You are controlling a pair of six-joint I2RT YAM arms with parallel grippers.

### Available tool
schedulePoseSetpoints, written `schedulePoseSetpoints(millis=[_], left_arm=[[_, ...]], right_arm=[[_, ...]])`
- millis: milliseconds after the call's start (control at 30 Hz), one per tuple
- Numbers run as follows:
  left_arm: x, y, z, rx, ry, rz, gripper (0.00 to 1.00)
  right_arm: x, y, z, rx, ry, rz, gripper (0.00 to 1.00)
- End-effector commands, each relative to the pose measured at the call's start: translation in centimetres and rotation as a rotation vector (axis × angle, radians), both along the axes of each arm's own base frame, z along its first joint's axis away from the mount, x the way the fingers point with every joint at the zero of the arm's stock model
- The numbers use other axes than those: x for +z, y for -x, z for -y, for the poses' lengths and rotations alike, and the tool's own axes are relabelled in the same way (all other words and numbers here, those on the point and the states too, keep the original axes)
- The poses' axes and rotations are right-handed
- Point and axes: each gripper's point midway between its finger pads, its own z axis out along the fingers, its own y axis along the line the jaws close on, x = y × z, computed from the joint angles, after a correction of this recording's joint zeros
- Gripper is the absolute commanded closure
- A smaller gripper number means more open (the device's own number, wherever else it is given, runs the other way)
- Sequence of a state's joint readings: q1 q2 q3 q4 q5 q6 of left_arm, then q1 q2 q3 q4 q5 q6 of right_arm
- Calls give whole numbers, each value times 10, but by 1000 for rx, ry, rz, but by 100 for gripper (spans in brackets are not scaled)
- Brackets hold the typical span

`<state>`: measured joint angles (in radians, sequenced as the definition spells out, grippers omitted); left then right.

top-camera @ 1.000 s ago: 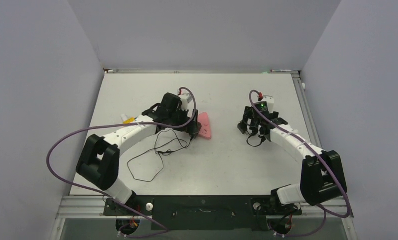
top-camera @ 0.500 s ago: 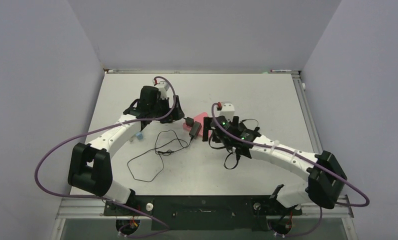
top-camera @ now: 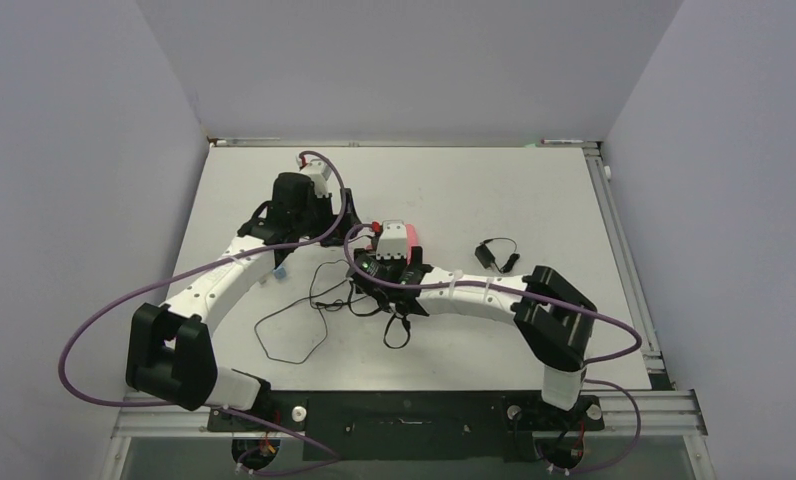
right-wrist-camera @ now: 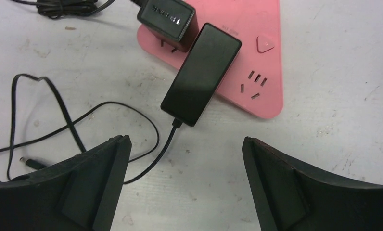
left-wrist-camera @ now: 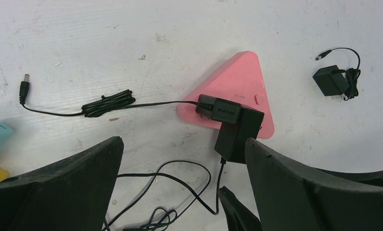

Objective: Pull the plug off the socket
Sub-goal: Place the plug at the center of the board.

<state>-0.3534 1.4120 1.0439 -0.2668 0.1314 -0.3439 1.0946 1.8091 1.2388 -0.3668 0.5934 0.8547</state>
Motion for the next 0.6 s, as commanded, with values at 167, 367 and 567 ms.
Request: schedulePoseSetpoints(millis=[167, 367, 567], left_arm=[[20, -3, -3, 4, 1, 63, 4], [18, -2, -2, -2, 3, 58, 4], [17, -3, -1, -6, 4, 53, 4]], right_arm=[[9, -41, 20, -122, 45, 65, 10], [10, -53, 10, -106, 69, 77, 10], [1, -61, 13, -126, 104, 73, 10]])
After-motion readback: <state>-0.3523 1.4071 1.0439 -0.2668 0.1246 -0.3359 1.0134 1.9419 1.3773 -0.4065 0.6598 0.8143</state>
